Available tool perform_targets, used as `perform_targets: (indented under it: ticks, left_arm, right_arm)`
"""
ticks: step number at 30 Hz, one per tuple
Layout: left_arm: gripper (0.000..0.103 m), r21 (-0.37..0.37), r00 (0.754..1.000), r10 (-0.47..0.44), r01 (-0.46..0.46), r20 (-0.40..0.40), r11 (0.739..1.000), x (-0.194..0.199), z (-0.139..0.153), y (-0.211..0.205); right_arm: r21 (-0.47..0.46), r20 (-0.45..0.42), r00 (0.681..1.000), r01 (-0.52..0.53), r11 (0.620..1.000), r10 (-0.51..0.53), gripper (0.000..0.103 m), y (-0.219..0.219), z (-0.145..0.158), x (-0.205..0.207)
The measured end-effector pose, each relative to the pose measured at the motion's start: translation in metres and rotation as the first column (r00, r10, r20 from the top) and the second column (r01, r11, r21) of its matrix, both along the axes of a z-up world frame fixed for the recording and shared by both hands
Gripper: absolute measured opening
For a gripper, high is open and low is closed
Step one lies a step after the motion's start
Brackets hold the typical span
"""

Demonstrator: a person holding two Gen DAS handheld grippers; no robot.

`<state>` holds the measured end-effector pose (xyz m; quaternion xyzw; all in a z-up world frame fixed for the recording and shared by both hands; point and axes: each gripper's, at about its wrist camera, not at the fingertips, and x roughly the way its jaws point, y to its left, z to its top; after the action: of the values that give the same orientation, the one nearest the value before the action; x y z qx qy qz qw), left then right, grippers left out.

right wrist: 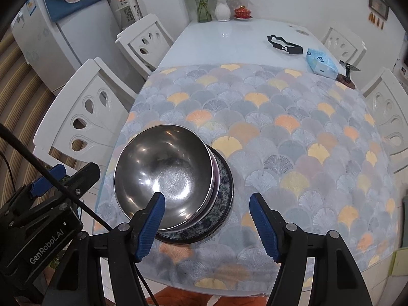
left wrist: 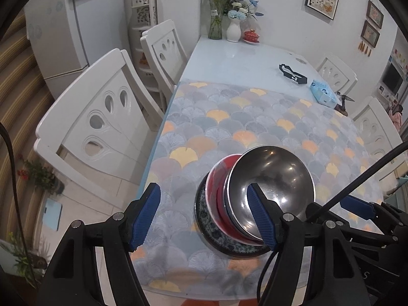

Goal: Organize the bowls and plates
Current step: 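Open both grippers and withdraw them from the bowls on the plates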

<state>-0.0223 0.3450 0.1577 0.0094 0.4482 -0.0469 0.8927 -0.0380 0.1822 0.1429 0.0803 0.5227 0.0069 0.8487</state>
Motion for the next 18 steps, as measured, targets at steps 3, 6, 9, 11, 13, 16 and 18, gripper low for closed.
perform_targets:
  ticks: [3, 6, 9, 11, 13, 16, 18]
  left_arm:
    - [0.069, 0.022, 1.000, 0.006, -0.006, 0.011, 1.000, -0.0011, 0.0002, 0.0006]
    - [0.069, 0.022, 1.000, 0.025, -0.025, 0.015, 0.999, -0.0008, 0.0002, 0.0044]
    - [0.070, 0.031, 0.999, 0.045, -0.046, 0.013, 0.998, -0.0004, -0.0009, 0.0080]
    - [0.070, 0.044, 0.998, 0.056, -0.057, 0.021, 0.997, -0.0004, -0.0012, 0.0090]
    - [0.070, 0.060, 0.998, 0.058, -0.059, 0.027, 0.996, -0.0002, -0.0008, 0.0086]
    - [0.070, 0.099, 0.998, 0.053, -0.056, 0.032, 0.994, -0.0002, 0.0005, 0.0056]
    - [0.070, 0.113, 0.998, 0.040, -0.044, 0.041, 0.993, -0.0007, 0.0011, 0.0024]
  right_arm:
    - [0.000, -0.006, 1.000, -0.002, 1.000, 0.002, 0.067, 0.0024, -0.0006, -0.0010]
    - [0.009, -0.011, 1.000, -0.006, 1.000, 0.006, 0.067, 0.0038, -0.0017, -0.0013]
    - [0.010, -0.010, 1.000, -0.006, 1.000, 0.006, 0.067, 0.0047, -0.0018, -0.0022]
    - [0.008, -0.010, 1.000, -0.009, 1.000, 0.009, 0.067, 0.0049, -0.0019, -0.0024]
    - [0.007, -0.008, 1.000, -0.009, 1.000, 0.009, 0.067, 0.0052, -0.0020, -0.0030]
    - [0.009, -0.015, 1.000, -0.008, 1.000, 0.009, 0.072, 0.0053, -0.0027, -0.0027]
    - [0.015, -0.017, 1.000, -0.006, 1.000, 0.006, 0.073, 0.0050, -0.0033, -0.0032]
